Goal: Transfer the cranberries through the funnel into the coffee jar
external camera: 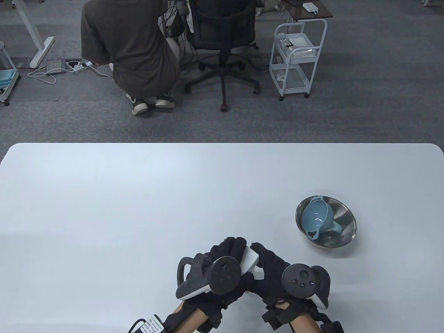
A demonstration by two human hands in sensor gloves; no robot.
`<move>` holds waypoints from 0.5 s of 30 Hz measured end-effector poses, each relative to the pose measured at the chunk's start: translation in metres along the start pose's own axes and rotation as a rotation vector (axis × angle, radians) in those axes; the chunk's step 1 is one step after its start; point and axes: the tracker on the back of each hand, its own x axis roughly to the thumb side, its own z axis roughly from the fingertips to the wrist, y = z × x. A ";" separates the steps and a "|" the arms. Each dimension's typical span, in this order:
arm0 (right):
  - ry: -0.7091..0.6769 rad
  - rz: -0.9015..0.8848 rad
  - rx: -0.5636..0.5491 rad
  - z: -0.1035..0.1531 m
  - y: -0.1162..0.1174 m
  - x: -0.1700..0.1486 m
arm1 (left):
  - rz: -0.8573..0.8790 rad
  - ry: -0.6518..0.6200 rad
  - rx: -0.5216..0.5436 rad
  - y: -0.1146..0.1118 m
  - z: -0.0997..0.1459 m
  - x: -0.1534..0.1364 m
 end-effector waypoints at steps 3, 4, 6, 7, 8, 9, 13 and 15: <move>-0.045 -0.038 0.025 0.000 -0.001 0.000 | 0.040 -0.095 -0.057 0.006 0.001 -0.006; -0.059 -0.049 0.033 0.000 0.000 0.001 | 0.051 -0.110 -0.061 0.007 0.002 -0.007; -0.086 -0.072 0.049 -0.001 0.001 0.002 | 0.082 -0.145 -0.086 0.010 0.003 -0.009; -0.094 -0.074 0.052 -0.001 0.002 0.002 | 0.084 -0.154 -0.090 0.010 0.003 -0.009; -0.108 -0.078 0.065 -0.001 0.003 0.003 | 0.093 -0.172 -0.108 0.010 0.002 -0.010; -0.108 -0.077 0.070 -0.001 0.004 0.004 | 0.104 -0.177 -0.118 0.009 0.002 -0.010; -0.086 -0.057 0.076 -0.001 0.006 0.004 | 0.104 -0.156 -0.132 0.007 0.002 -0.010; -0.080 -0.043 0.067 -0.001 0.005 0.004 | 0.096 -0.146 -0.100 0.006 0.003 -0.008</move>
